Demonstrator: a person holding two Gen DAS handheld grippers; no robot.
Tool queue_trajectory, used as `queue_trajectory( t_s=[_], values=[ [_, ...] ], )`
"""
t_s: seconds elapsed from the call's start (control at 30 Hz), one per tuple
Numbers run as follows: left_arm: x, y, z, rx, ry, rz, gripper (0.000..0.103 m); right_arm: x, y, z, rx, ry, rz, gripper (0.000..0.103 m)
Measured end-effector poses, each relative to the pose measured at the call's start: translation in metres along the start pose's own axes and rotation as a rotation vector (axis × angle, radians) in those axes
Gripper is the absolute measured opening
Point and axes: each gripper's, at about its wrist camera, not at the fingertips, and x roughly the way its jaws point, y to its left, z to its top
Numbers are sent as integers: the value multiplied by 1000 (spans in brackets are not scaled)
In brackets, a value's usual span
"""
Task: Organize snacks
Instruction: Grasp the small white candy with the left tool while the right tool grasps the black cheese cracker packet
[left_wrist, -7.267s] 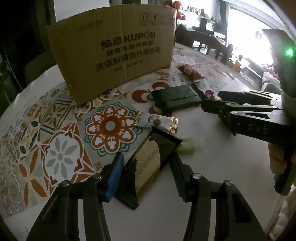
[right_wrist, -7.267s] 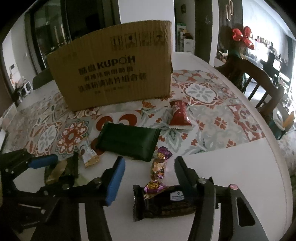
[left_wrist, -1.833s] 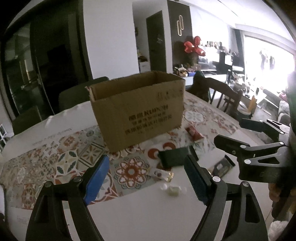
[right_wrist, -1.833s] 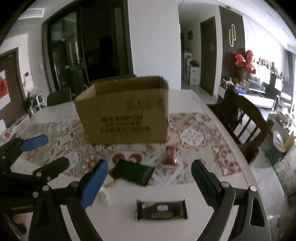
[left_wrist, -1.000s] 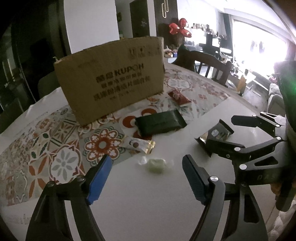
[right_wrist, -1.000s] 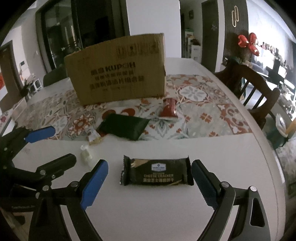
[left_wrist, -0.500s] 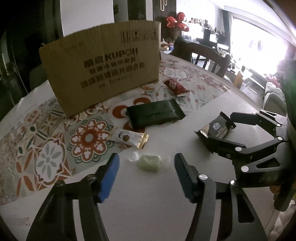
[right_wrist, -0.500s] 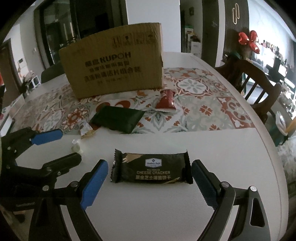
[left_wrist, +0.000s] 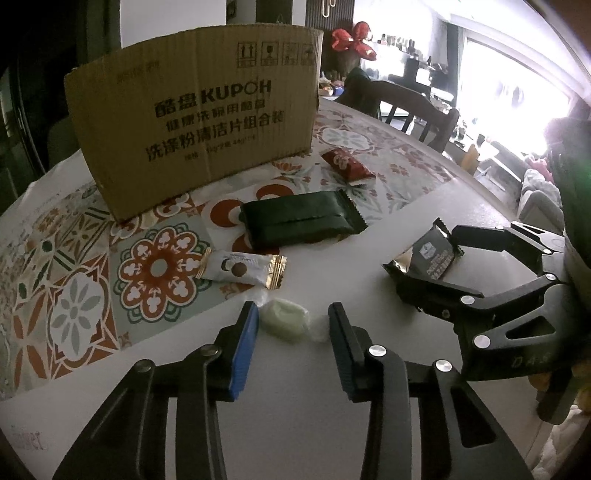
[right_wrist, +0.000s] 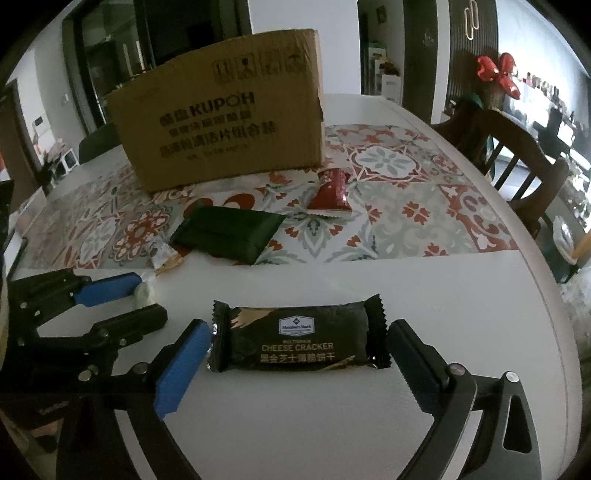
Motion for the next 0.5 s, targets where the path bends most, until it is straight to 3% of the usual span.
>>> queue_trajectory(
  t_s=[0.23,0.3,0.33,0.5],
  values=[
    [0,-1,0,-11,1,-11,36,1,0,0,5,5,2,97],
    [-1,-2,0,-12,3,-15,36,0,0,0,9,-1,3,91],
    [-1,-2,0,-13,4,-16,36,-1,1,-1,10,-7,-10,78],
    [-4,-3,0,-24,1,-7,36,-2,1,0,-10,-11,-18,66]
  ],
)
